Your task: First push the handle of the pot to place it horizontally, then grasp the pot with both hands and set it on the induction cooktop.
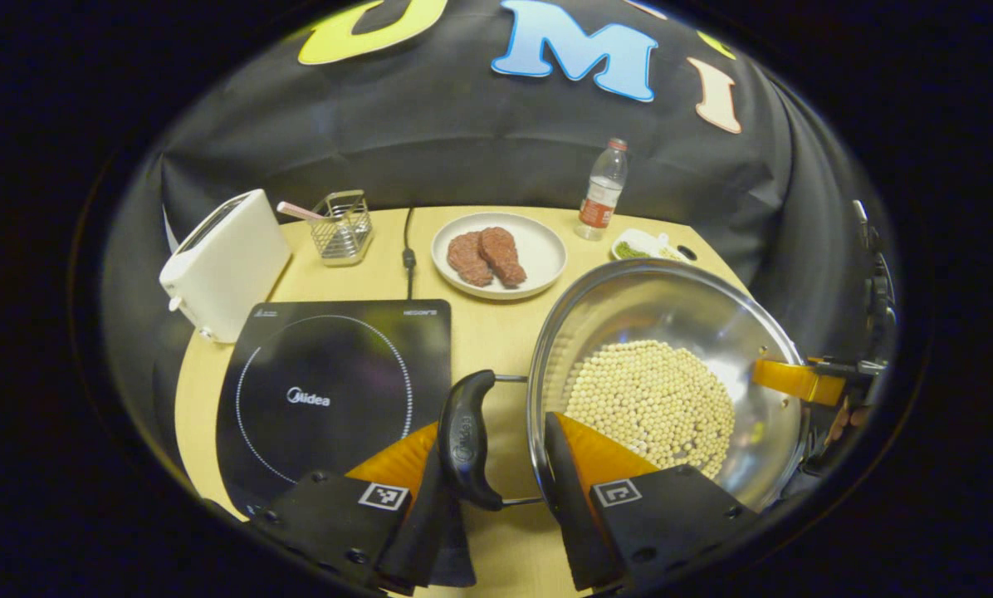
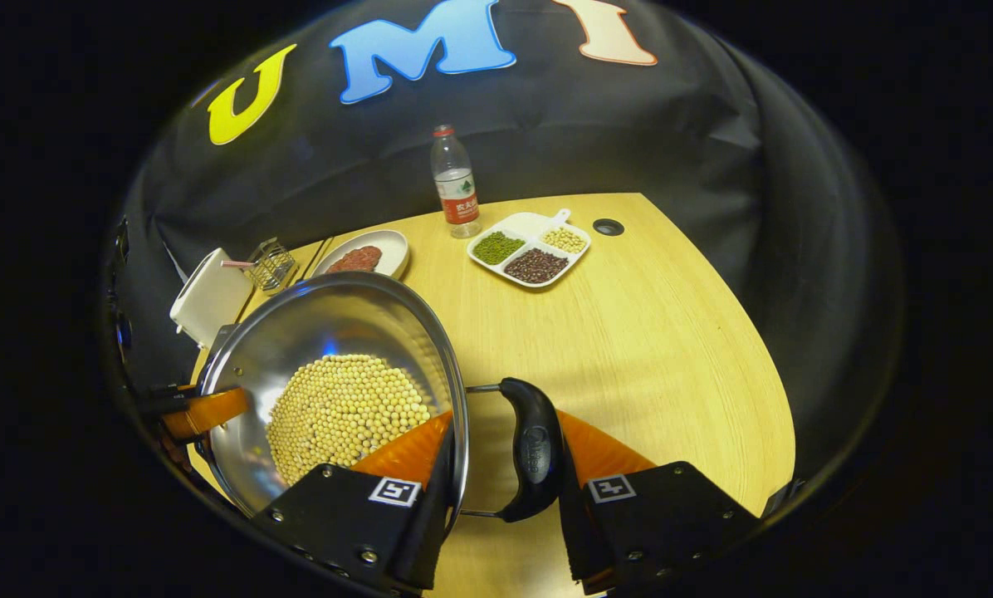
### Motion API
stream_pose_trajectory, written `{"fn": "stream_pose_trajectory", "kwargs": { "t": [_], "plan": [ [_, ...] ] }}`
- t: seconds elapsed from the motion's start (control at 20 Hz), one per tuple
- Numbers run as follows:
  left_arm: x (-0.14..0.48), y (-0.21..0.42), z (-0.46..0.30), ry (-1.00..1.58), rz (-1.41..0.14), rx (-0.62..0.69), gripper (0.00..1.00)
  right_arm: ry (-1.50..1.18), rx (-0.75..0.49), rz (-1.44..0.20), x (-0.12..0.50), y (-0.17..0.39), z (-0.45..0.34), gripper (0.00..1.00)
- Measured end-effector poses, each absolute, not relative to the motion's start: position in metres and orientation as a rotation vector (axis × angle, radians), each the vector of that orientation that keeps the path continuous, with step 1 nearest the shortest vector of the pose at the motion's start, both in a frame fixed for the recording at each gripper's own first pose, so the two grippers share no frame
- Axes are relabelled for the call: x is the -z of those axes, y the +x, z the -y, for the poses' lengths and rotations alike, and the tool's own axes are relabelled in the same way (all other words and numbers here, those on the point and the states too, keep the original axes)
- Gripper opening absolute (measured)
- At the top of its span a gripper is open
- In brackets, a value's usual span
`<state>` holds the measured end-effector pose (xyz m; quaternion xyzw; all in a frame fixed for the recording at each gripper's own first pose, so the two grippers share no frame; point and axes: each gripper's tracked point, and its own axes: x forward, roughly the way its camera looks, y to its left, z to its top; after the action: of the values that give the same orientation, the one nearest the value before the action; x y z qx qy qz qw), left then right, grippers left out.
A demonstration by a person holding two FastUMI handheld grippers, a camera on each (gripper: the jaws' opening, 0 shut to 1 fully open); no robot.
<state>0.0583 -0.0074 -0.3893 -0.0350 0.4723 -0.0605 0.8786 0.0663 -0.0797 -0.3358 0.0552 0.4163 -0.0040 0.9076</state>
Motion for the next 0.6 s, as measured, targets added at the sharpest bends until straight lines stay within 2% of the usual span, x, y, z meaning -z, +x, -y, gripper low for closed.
{"fn": "stream_pose_trajectory", "kwargs": {
  "t": [0.1,0.2,0.25,0.3,0.35,0.45,0.5,0.6],
  "plan": [
    [0.384,0.053,-0.006,-0.074,-0.985,0.123,0.7,0.109,0.002,-0.855,0.331,0.064,0.065,0.58],
    [0.379,0.048,-0.023,-0.075,-0.981,0.118,0.63,0.113,0.0,-0.865,0.329,0.06,0.051,0.58],
    [0.378,0.046,-0.031,-0.081,-0.978,0.113,0.63,0.118,-0.001,-0.867,0.33,0.061,0.042,0.58],
    [0.377,0.045,-0.04,-0.082,-0.98,0.111,0.66,0.121,-0.003,-0.871,0.331,0.06,0.035,0.58],
    [0.379,0.043,-0.049,-0.082,-0.984,0.108,0.63,0.121,-0.007,-0.876,0.332,0.059,0.026,0.58],
    [0.379,0.042,-0.067,-0.085,-0.984,0.103,0.69,0.119,-0.015,-0.877,0.331,0.058,0.007,0.58],
    [0.379,0.043,-0.076,-0.088,-0.984,0.1,0.63,0.119,-0.02,-0.874,0.331,0.059,-0.001,0.58],
    [0.378,0.04,-0.095,-0.088,-0.982,0.096,0.69,0.118,-0.027,-0.875,0.334,0.057,-0.015,0.58]
  ]
}}
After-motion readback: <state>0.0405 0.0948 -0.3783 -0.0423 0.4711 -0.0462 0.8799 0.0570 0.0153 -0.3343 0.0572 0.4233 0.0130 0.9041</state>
